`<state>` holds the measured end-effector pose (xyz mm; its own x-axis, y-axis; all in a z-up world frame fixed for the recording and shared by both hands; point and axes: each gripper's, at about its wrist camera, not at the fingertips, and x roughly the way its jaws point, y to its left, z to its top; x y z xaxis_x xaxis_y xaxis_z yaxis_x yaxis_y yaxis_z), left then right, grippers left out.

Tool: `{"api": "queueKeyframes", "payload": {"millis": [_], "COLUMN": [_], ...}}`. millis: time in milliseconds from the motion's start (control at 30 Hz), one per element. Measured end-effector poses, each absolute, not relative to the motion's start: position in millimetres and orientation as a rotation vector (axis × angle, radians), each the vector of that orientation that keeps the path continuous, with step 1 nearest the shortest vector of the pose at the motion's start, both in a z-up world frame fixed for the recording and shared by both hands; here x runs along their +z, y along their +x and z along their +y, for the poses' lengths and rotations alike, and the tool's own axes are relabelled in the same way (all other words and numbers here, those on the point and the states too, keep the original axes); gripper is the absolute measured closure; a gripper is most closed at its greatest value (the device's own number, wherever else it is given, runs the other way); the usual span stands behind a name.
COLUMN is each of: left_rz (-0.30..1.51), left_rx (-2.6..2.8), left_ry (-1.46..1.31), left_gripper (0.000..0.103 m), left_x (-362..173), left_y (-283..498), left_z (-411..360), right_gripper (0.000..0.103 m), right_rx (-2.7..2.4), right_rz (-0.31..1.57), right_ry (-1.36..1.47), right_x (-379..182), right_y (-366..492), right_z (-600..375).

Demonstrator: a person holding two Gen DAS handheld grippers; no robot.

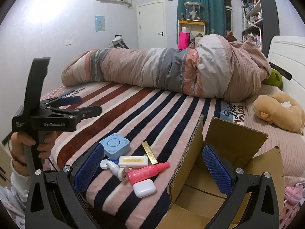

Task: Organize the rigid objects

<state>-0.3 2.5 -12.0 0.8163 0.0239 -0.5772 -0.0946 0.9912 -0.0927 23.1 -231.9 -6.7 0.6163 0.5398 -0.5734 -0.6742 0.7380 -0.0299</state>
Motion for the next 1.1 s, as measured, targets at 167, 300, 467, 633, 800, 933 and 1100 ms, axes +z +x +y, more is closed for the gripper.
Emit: {"api": "queueKeyframes", "payload": {"millis": [167,300,467,633,800,933,1100], "left_rz": [0.609,0.61,0.613,0.614,0.614,0.618,0.623], "left_rx": [0.063,0.072,0.078,0.077,0.08,0.081,0.084], "left_ry": [-0.117,-0.114,-0.116,-0.12,-0.122,-0.122,-0.117], "left_gripper": [0.0,0.0,0.0,0.0,0.0,0.0,0.0], "left_x": [-12.9,-12.8,-13.6,-14.5,-15.6,-16.4,-17.7], "left_y": [-1.3,-1.9,-2.1,-2.2,-1.8,-1.4,-0.2], "left_z": [4.2,3.4,5.5,7.2,9.3,9.4,9.8], "right_gripper": [0.0,0.0,0.0,0.0,0.0,0.0,0.0], "right_rx": [0.706,0.694,0.713,0.714,0.713,0.732,0.723], "right_rz": [0.577,0.57,0.585,0.584,0.585,0.6,0.596], "right_ry": [-0.232,-0.249,-0.258,-0.254,-0.222,-0.183,-0.187], "right_x": [-8.2,-8.3,-9.4,-9.3,-6.7,-7.2,-8.3], "right_y": [25.2,24.3,25.4,24.5,27.7,31.0,30.5], "right_z": [-232.7,-230.7,-227.3,-225.3,-230.7,-235.1,-235.9]}}
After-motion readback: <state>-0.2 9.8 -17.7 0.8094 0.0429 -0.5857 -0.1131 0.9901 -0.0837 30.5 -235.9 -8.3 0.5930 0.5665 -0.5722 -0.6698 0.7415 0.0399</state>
